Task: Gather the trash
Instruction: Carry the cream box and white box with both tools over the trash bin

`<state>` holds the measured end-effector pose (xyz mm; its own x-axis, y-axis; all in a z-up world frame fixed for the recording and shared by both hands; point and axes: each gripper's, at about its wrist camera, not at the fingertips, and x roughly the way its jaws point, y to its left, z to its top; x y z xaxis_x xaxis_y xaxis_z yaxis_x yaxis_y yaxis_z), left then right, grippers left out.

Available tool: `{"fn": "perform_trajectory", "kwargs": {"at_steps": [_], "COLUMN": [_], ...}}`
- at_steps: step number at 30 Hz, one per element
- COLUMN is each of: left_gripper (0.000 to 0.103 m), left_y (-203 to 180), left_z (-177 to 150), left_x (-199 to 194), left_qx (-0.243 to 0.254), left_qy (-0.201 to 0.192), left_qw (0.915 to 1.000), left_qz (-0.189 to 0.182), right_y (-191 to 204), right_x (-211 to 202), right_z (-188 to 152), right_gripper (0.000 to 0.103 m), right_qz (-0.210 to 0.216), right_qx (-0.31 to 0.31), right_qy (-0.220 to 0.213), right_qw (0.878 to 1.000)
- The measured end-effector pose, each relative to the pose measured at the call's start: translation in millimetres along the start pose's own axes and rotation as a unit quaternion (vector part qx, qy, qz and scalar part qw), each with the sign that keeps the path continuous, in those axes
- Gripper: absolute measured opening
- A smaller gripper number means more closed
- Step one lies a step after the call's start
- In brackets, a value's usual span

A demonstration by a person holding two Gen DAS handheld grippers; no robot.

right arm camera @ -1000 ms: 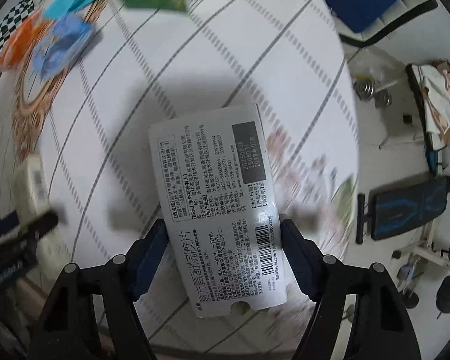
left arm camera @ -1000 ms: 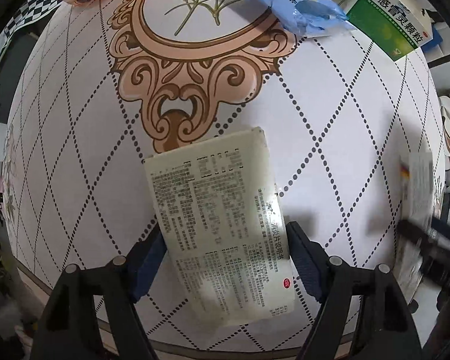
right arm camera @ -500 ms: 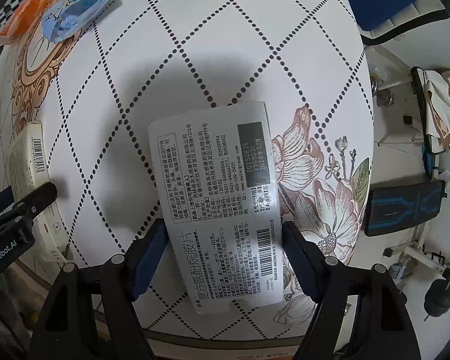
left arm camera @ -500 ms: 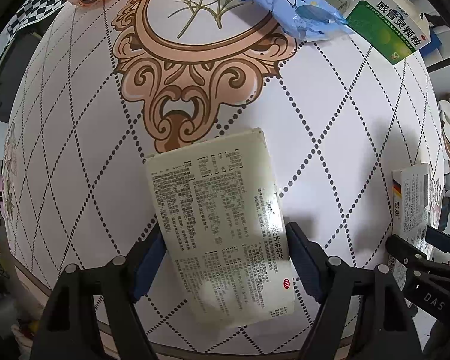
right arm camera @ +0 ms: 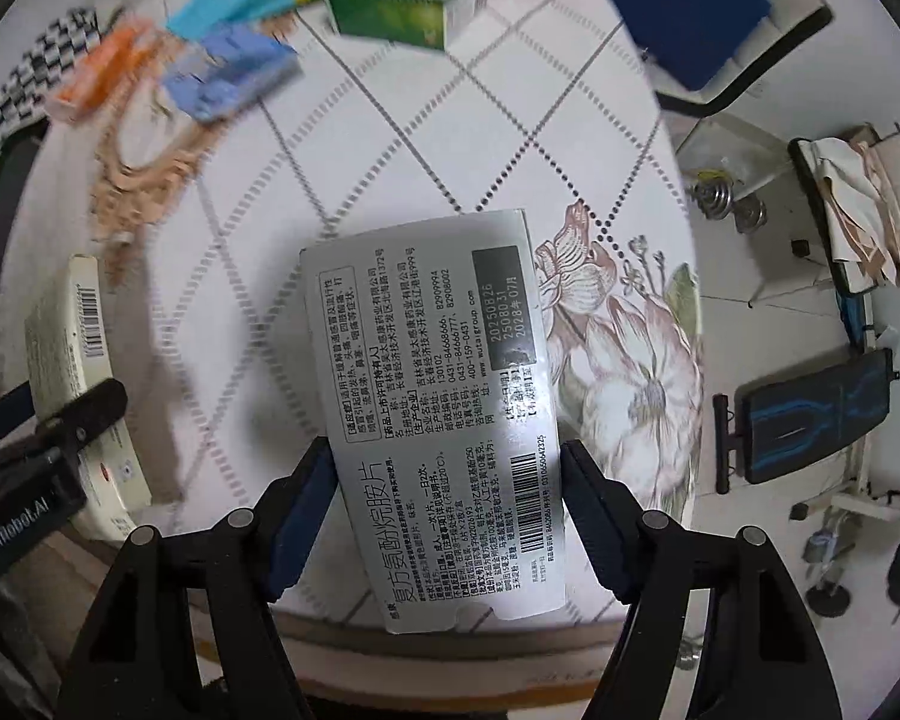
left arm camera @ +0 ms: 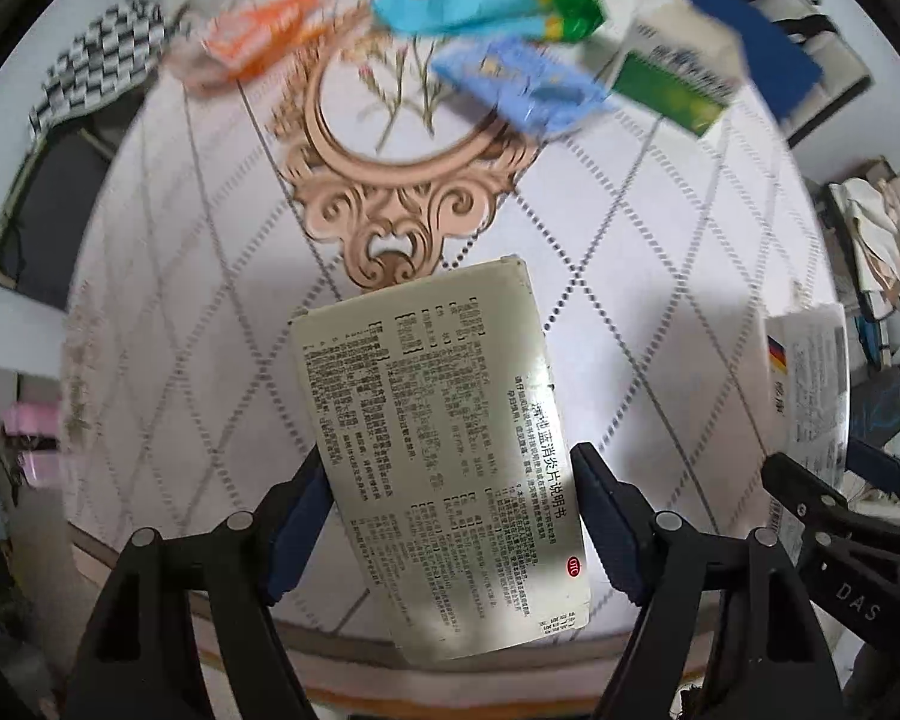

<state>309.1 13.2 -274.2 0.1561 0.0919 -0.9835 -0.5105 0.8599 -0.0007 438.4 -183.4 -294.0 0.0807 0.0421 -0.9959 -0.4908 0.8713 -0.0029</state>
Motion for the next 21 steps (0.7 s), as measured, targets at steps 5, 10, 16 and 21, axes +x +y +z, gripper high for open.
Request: {"fn": "perform_trajectory", "kwargs": {"at_steps": [5,10,16,21], "left_gripper": [0.075,0.075,0.075,0.075], "left_y": [10.1,35.9,70.5,84.5], "left_z": [-38.6,-90.0,-157.8,-206.3], "left_x": [-63.5,-106.6,-119.9,-87.2], "left_qx": [0.026,0.037,0.049,0.046], "left_qy": [-0.066,-0.106,-0.103,-0.056], "left_qw": [0.9975,0.9933,0.9922,0.9954], "left_qz": [-0.004,-0.026,-0.050,-0.063], "right_y": [30.6,57.0,86.1,107.7], "right_x": [-48.2,-97.6,-134.9,-111.6], "right_z": [-39.8,-93.2,-180.0,-246.0], "right_gripper": [0.076,0.076,0.076,0.076], "right_qz": [0.001,0.012,0.033,0.057], "right_qx": [0.005,0.028,0.056,0.067], "right_qy": [-0.057,-0.099,-0.110,-0.071], "right_qw": [0.998,0.995,0.992,0.994]}}
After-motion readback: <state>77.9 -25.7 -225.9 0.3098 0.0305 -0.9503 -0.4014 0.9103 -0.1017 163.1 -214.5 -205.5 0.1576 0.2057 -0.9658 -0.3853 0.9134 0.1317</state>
